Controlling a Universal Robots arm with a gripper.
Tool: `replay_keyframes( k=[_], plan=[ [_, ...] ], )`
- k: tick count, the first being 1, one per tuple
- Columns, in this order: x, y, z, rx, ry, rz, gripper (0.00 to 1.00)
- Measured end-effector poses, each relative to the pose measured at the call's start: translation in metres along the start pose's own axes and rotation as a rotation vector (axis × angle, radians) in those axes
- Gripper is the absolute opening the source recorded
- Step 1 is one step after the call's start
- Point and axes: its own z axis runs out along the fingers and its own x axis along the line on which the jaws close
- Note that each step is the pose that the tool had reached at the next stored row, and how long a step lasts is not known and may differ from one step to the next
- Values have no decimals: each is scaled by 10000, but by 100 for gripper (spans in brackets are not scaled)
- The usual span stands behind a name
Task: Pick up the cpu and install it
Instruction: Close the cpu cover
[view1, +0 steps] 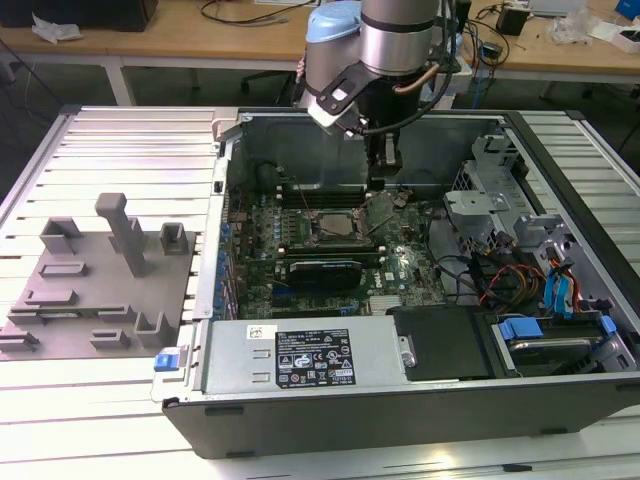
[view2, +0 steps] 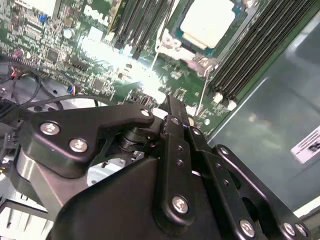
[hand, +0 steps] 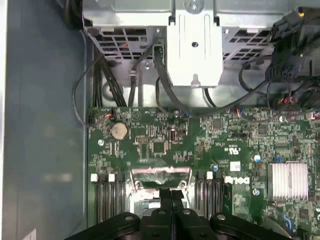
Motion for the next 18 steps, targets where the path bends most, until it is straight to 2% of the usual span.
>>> replay_keyframes(
  k=[1, 5, 7, 9, 11, 12, 15, 18],
  plan=[
    [-15, 144, 15, 28, 0, -1, 11],
    [-15, 163, 34, 33, 1, -1, 11],
    [-17, 202, 61, 62, 0, -2, 11],
    [-22, 274, 119, 161, -1, -3, 11],
    [-21, 299, 151, 235, -1, -4, 11],
    [-20, 325, 174, 305, -2, -5, 11],
    [-19, 395, 222, 438, -2, -6, 11],
    [-18, 428, 253, 460, -2, -9, 11]
  ],
)
